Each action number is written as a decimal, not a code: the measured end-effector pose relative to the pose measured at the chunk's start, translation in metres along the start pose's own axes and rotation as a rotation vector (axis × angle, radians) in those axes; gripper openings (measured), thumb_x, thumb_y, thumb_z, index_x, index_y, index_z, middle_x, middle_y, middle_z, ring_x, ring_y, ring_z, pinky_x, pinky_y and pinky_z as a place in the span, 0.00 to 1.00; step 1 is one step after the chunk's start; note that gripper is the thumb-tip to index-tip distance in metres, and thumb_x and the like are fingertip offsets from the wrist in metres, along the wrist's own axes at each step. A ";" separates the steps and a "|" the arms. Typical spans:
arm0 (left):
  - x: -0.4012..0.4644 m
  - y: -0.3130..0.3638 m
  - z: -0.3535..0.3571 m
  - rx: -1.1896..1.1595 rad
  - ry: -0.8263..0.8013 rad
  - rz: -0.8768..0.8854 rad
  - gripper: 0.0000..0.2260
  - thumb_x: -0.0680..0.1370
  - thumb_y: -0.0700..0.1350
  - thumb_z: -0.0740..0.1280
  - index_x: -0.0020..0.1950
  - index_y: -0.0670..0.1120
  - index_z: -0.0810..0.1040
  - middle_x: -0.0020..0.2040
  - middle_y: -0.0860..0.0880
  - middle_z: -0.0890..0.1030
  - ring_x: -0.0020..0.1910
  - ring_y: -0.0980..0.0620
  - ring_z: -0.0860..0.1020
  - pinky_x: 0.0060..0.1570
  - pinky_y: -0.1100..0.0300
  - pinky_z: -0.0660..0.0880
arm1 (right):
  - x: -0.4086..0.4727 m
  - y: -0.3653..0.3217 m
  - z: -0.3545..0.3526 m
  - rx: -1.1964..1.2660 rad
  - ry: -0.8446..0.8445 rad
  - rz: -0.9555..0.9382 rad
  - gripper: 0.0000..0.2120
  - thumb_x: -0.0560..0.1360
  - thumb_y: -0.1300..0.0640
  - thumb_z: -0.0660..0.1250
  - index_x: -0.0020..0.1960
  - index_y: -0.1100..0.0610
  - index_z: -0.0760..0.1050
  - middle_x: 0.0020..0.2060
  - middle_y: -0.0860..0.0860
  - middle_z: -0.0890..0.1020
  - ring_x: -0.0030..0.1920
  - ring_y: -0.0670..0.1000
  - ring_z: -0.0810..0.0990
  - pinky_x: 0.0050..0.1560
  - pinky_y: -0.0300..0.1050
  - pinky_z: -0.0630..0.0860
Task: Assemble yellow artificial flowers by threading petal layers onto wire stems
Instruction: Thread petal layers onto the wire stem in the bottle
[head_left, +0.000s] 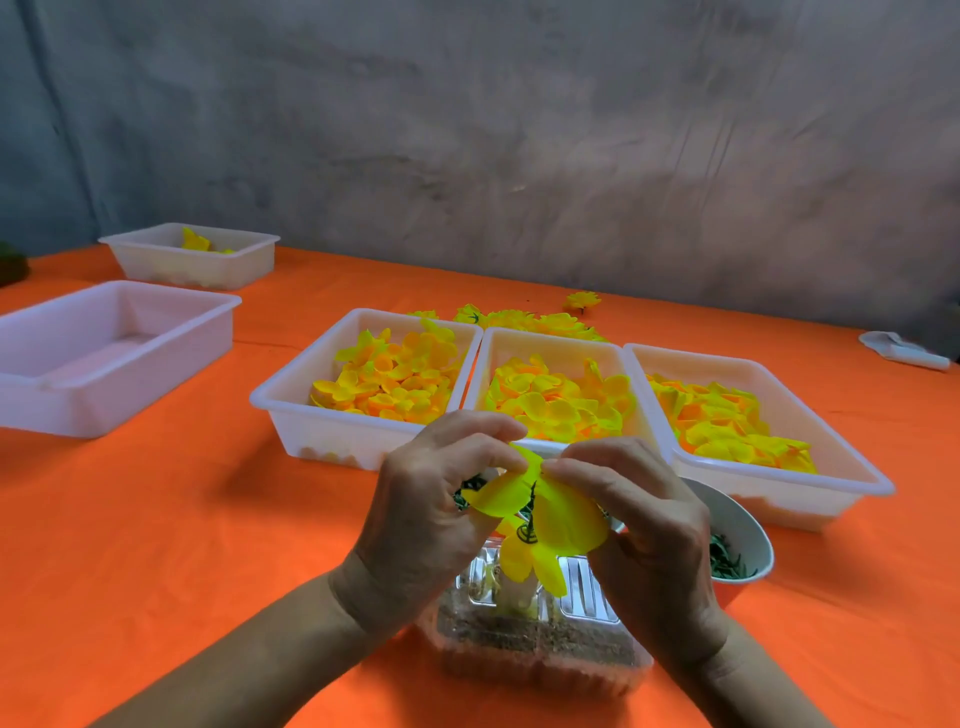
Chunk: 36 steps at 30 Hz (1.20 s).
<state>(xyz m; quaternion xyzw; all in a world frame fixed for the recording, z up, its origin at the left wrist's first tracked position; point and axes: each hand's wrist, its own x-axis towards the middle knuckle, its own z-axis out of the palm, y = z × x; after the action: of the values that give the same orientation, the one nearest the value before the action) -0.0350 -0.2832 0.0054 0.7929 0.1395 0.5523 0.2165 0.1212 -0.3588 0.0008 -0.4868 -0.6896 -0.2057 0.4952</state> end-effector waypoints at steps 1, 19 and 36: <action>0.001 0.000 0.001 0.019 0.000 0.017 0.04 0.70 0.38 0.72 0.43 0.39 0.83 0.49 0.45 0.82 0.50 0.51 0.81 0.47 0.57 0.78 | 0.000 0.000 0.001 -0.015 0.011 0.012 0.06 0.69 0.66 0.69 0.45 0.64 0.83 0.41 0.55 0.81 0.41 0.57 0.80 0.37 0.51 0.76; 0.004 -0.001 0.006 0.203 -0.016 0.146 0.04 0.71 0.40 0.72 0.41 0.39 0.84 0.45 0.46 0.83 0.46 0.47 0.79 0.48 0.58 0.74 | 0.004 -0.011 -0.010 0.730 0.119 1.048 0.15 0.77 0.68 0.57 0.51 0.52 0.77 0.40 0.51 0.85 0.41 0.52 0.83 0.35 0.46 0.79; 0.007 -0.002 0.007 0.227 -0.018 0.172 0.03 0.70 0.37 0.72 0.41 0.39 0.84 0.42 0.46 0.83 0.42 0.46 0.80 0.43 0.54 0.75 | 0.026 -0.017 -0.007 0.855 -0.065 1.184 0.31 0.50 0.55 0.75 0.53 0.54 0.77 0.42 0.60 0.84 0.37 0.57 0.83 0.41 0.56 0.79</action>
<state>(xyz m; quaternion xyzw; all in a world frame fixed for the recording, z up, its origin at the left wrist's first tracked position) -0.0264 -0.2798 0.0079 0.8262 0.1306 0.5423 0.0784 0.1087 -0.3593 0.0304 -0.5481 -0.3451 0.3981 0.6496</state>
